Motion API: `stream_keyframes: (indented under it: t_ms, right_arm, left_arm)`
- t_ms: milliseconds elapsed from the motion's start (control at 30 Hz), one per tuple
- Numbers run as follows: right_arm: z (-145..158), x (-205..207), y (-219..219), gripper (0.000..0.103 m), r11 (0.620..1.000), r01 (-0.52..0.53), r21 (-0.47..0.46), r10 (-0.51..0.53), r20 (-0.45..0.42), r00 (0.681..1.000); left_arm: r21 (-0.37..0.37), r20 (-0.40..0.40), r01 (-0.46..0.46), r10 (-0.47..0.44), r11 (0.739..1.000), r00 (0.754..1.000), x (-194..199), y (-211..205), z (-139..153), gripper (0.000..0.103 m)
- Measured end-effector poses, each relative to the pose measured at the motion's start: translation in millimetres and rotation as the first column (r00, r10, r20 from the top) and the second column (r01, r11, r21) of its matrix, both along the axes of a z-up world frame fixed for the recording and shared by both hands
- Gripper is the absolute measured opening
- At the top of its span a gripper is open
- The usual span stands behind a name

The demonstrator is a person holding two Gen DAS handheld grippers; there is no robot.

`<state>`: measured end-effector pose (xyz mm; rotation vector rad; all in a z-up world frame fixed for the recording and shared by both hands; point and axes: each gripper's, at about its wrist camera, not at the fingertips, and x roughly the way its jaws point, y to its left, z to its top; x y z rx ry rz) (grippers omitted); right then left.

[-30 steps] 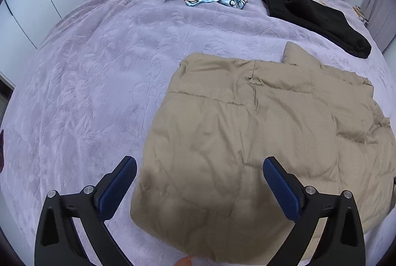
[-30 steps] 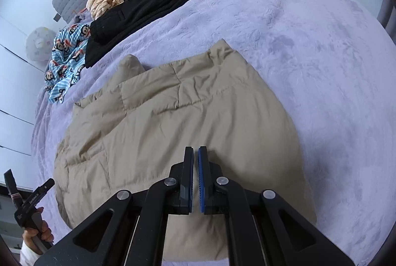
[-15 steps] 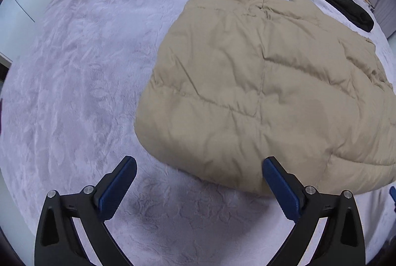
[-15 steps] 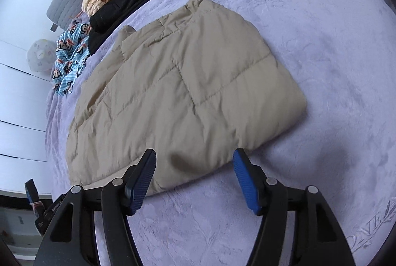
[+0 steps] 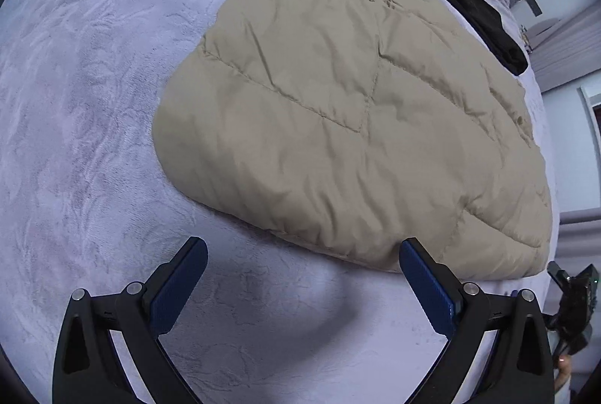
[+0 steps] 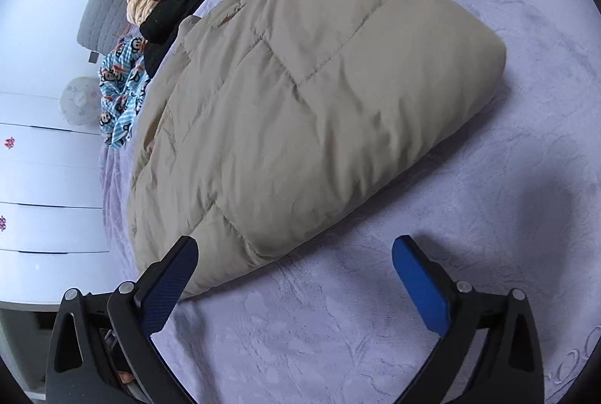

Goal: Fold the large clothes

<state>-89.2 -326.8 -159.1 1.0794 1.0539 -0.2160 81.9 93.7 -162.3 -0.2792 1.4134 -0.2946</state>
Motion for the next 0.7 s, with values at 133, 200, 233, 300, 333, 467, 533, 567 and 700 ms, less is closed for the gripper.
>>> stream_keyframes:
  t_ms: [133, 200, 233, 300, 333, 467, 533, 567, 700]
  right_arm:
    - [-7.7, 3.6, 1.0, 0.103, 0.999, 0.017, 0.052, -0.018, 0.022, 1.000]
    - [-11.7, 6.2, 1.8, 0.103, 0.997, 0.016, 0.070, -0.017, 0.019, 1.000]
    - [-14.1, 8.0, 1.6, 0.103, 0.997, 0.013, 0.080, -0.014, 0.017, 1.000]
    - [-17.9, 10.7, 1.1, 0.103, 0.995, 0.010, 0.094, -0.011, 0.015, 1.000]
    - [-19.6, 12.4, 0.4, 0.103, 0.996, 0.012, 0.094, -0.014, 0.017, 1.000]
    - [-26.0, 17.1, -5.7, 0.103, 0.992, 0.029, 0.121, -0.032, 0.029, 0.999]
    - [-32.1, 19.2, -10.4, 0.103, 0.986, 0.049, 0.156, -0.056, 0.038, 0.998]
    - [-35.0, 20.2, -12.0, 0.103, 0.983, 0.058, 0.172, -0.066, 0.042, 0.997]
    - [-45.5, 28.0, -17.8, 0.103, 0.970, 0.092, 0.225, -0.108, 0.058, 0.992]
  left_arm:
    - [-0.127, -0.019, -0.031, 0.029, 0.991, 0.999, -1.1, 2.5, -4.3, 0.102]
    - [-0.158, -0.038, -0.057, 0.052, 0.986, 0.998, 4.3, 5.0, -9.9, 0.102]
    - [-0.163, -0.055, -0.072, 0.064, 0.984, 0.996, 6.6, 6.2, -13.5, 0.102]
    - [-0.198, -0.080, -0.104, 0.090, 0.975, 0.993, 12.6, 9.5, -19.7, 0.102]
    - [-0.220, -0.081, -0.116, 0.101, 0.969, 0.992, 15.8, 8.9, -21.4, 0.102]
    - [-0.295, -0.103, -0.167, 0.142, 0.941, 0.984, 21.8, 12.5, -30.7, 0.102]
    - [-0.312, -0.156, -0.207, 0.165, 0.927, 0.974, 27.4, 11.5, -48.0, 0.102]
    - [-0.315, -0.171, -0.226, 0.179, 0.922, 0.969, 30.6, 10.3, -53.5, 0.102]
    - [-0.366, -0.139, -0.245, 0.208, 0.898, 0.968, 43.4, -0.2, -51.5, 0.102]
